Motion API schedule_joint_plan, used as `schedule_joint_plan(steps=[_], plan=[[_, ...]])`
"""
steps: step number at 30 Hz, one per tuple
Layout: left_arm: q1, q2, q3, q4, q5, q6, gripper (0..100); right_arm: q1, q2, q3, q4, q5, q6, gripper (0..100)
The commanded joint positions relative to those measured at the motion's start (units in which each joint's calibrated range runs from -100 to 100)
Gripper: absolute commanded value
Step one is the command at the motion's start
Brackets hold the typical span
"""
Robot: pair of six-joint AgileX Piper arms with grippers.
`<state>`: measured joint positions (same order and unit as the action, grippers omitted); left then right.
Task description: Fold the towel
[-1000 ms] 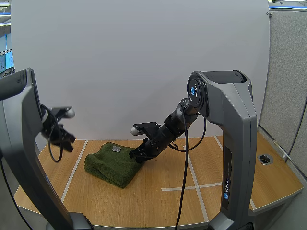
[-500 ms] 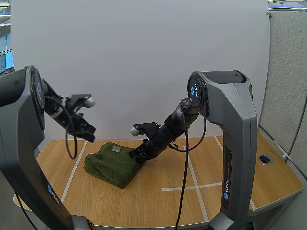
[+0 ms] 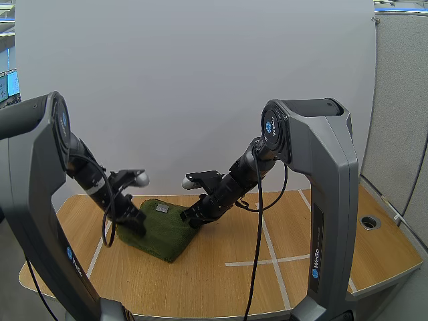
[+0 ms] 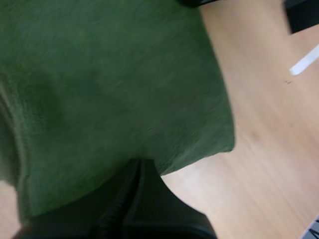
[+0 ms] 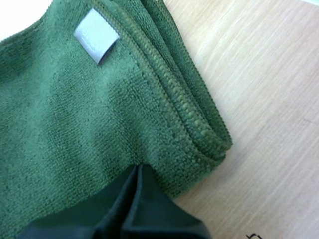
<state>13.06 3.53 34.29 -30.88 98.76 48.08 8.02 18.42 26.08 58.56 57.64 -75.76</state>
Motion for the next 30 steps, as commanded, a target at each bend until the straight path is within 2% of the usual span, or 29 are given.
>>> schedule_joint_plan(steps=[1, 8, 13, 18, 22, 26, 30], plan=[[1.17, 1.02, 2.96, 5.51, -11.56, -0.6, 0, -0.18, 0.05, 0.41, -3.41, 2.09, 1.21, 0], [2.96, 1.02, 3.48, 5.87, -16.8, -0.6, 0, -0.18, 0.05, 0.41, -4.42, 2.82, 2.0, 0], [2.96, 2.29, 6.86, 5.33, -28.15, -0.21, 0, -0.18, 0.05, 0.41, -4.42, 3.8, 2.44, 0], [2.96, 2.8, 6.86, 3.0, -30.98, -0.21, 0, -0.18, 0.05, 0.41, -4.42, 3.8, 2.56, 0], [3.03, 2.07, 6.86, 2.44, -27.42, -0.21, 0, -0.18, -1.44, 0.41, -4.55, 5.34, 2.87, 0], [3.18, -3.39, 6.86, -0.14, -23.54, 0.73, 0, -1.05, -7.15, 0.41, -4.81, 13.28, 4.87, 0], [3.18, -13.41, 6.72, -1.32, -27.53, 3.21, 0, -3.12, -11.92, 0.41, -4.91, 18.79, 7.67, 0]])
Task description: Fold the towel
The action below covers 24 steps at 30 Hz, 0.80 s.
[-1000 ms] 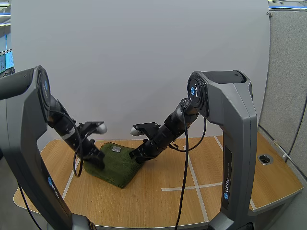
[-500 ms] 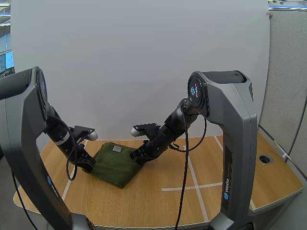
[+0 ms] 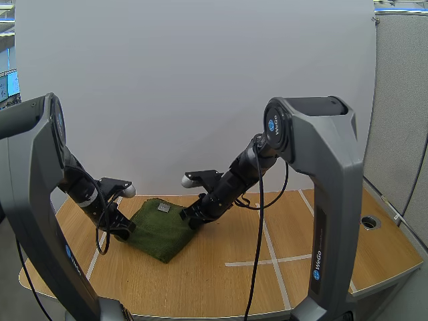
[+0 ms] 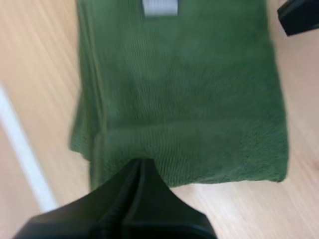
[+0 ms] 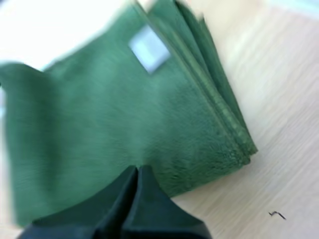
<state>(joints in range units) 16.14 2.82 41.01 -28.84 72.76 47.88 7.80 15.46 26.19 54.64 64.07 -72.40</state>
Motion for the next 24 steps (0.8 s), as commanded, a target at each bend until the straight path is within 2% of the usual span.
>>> schedule_joint_plan(steps=[1, 3, 4, 5, 7, 10, 11, 18, 24], plan=[[0.1, -13.36, -0.16, -3.2, -1.91, 3.93, 0, -3.35, -9.67, 0.29, -0.99, 13.19, 5.28, 0], [0.1, -14.5, -1.34, -3.06, -1.34, 4.43, 0, -4.43, -11.01, 0.29, -0.99, 15.45, 6.85, 0], [0.1, -14.79, -1.91, -3.06, -0.67, 4.43, 0, -4.8, -11.43, 0.29, -0.99, 16.2, 7.64, 4], [0.1, -14.79, -2.81, -3.06, 0.17, 4.43, 0, -5.28, -11.63, 0.29, -0.99, 17.6, 8.49, 15], [0.1, -14.79, -4.31, -3.82, 1.85, 4.43, 0, -5.89, -11.63, 0.29, -0.99, 19.77, 10.31, 48], [0.1, -14.79, -5.8, -5.2, 3.02, 4.43, 0, -5.97, -11.63, 1.28, 0.02, 19.84, 11.67, 90], [0.1, -14.79, -6.38, -5.51, 3.27, 4.43, 0, -5.97, -11.46, 2.29, 1.77, 19.65, 11.67, 100], [0.1, -14.79, -9.72, -5.84, 10.32, 2.73, 0, -5.97, -5.5, 5.0, 7.97, 14.29, 10.19, 100], [0.1, -14.82, -10.65, -5.84, 14.29, 0.91, 0, -5.97, 0.82, 5.0, 13.31, 12.88, 5.97, 100]])
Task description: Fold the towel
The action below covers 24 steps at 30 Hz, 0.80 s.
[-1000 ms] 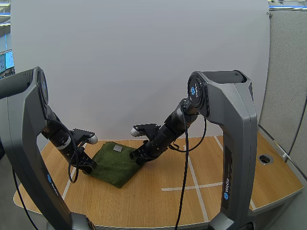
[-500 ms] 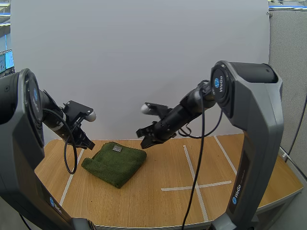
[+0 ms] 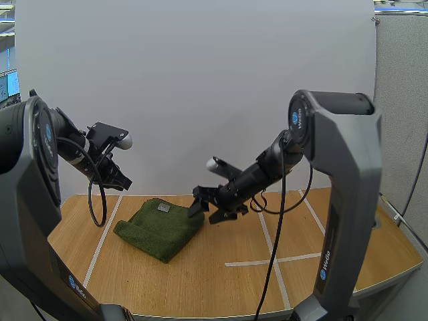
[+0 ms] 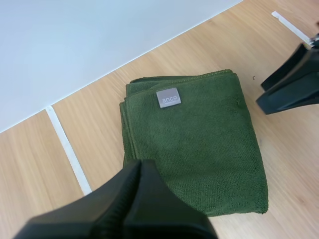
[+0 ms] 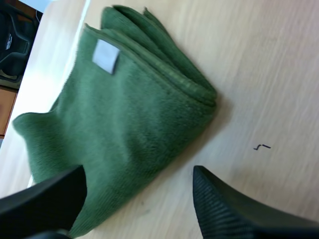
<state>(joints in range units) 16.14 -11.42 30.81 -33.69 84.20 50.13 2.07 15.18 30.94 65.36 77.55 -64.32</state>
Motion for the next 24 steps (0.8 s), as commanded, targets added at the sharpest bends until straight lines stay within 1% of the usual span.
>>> schedule_joint_plan(steps=[1, 6, 11, 17, 21, 22, 23, 24], plan=[[0.1, -0.58, -0.45, -0.99, 3.23, -1.6, 0, -0.24, 2.05, 0.26, 3.35, -0.86, -2.79, 100], [0.1, -0.58, -0.45, -0.79, 3.82, -2.72, 0, 0.09, 5.62, 0.26, 6.63, -0.99, -4.62, 100], [0.1, -0.58, -0.45, -0.79, 4.6, -3.66, 0, 2.05, 7.85, 0.26, 8.96, -0.99, -6.46, 100], [0.1, -0.68, -0.45, -0.77, 5.49, -3.81, 0, 4.06, 8.47, 0.12, 11.06, -2.61, -7.64, 100], [0.1, -0.71, -0.45, -0.77, 5.66, -3.81, 0, 4.32, 8.47, 0.12, 11.82, -2.61, -8.48, 100], [0.1, -0.71, -0.45, -0.77, 5.66, -3.81, 0, 4.25, 8.47, 0.12, 11.82, -2.61, -8.71, 97], [0.1, -0.71, -0.45, -0.77, 5.66, -3.81, 0, 4.15, 8.47, 0.12, 11.82, -2.61, -8.7, 81], [0.1, -0.71, -0.45, -0.77, 5.66, -3.81, 0, 4.09, 8.47, 0.12, 11.82, -2.61, -8.7, 61]])
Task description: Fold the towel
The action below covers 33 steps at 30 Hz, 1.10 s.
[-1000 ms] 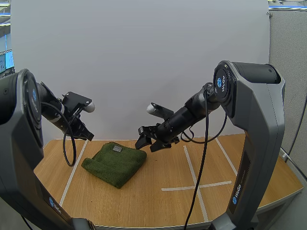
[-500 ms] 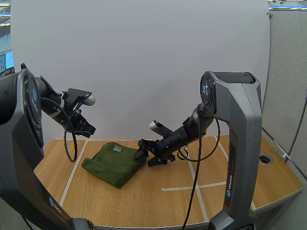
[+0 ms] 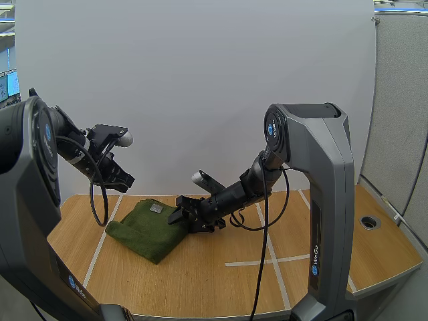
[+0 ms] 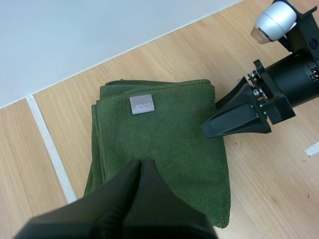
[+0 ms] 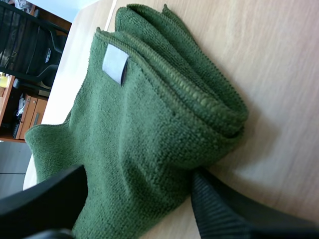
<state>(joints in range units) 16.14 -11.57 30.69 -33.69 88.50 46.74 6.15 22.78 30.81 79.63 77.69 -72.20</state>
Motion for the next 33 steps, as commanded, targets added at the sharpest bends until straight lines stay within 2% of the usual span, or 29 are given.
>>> schedule_joint_plan(steps=[1, 3, 8, 14, 21, 26, 33], plan=[[0.1, -0.56, -0.34, -0.77, 1.37, -0.42, 0, -0.15, 0.87, 0.24, -2.45, -2.75, -0.83, 45], [0.1, -0.56, -0.34, -0.66, 1.37, -0.42, 0, -0.41, 0.76, 0.24, -2.45, -2.75, -0.83, 0], [0.1, -0.56, -0.34, -0.41, 1.37, -0.42, 0, -2.35, -0.26, 0.24, -3.56, -2.52, -0.83, 0], [0.1, -0.56, -0.34, -0.35, 1.04, -0.42, 0, -6.61, -5.84, 0.24, -11.84, -0.3, -0.48, 0], [0.1, -0.56, -0.34, -0.35, 1.04, -0.42, 0, -12.19, -13.56, 0.14, -25.52, 2.12, -0.18, 0], [0.1, -0.56, -0.34, -0.35, 2.24, -0.42, 0, -13.47, -14.84, -2.97, -38.84, 2.29, 4.53, 0], [0.01, -0.19, -0.34, -1.56, 5.23, -0.42, 0, -13.47, -14.84, -5.41, -37.4, 2.74, 4.75, 0]])
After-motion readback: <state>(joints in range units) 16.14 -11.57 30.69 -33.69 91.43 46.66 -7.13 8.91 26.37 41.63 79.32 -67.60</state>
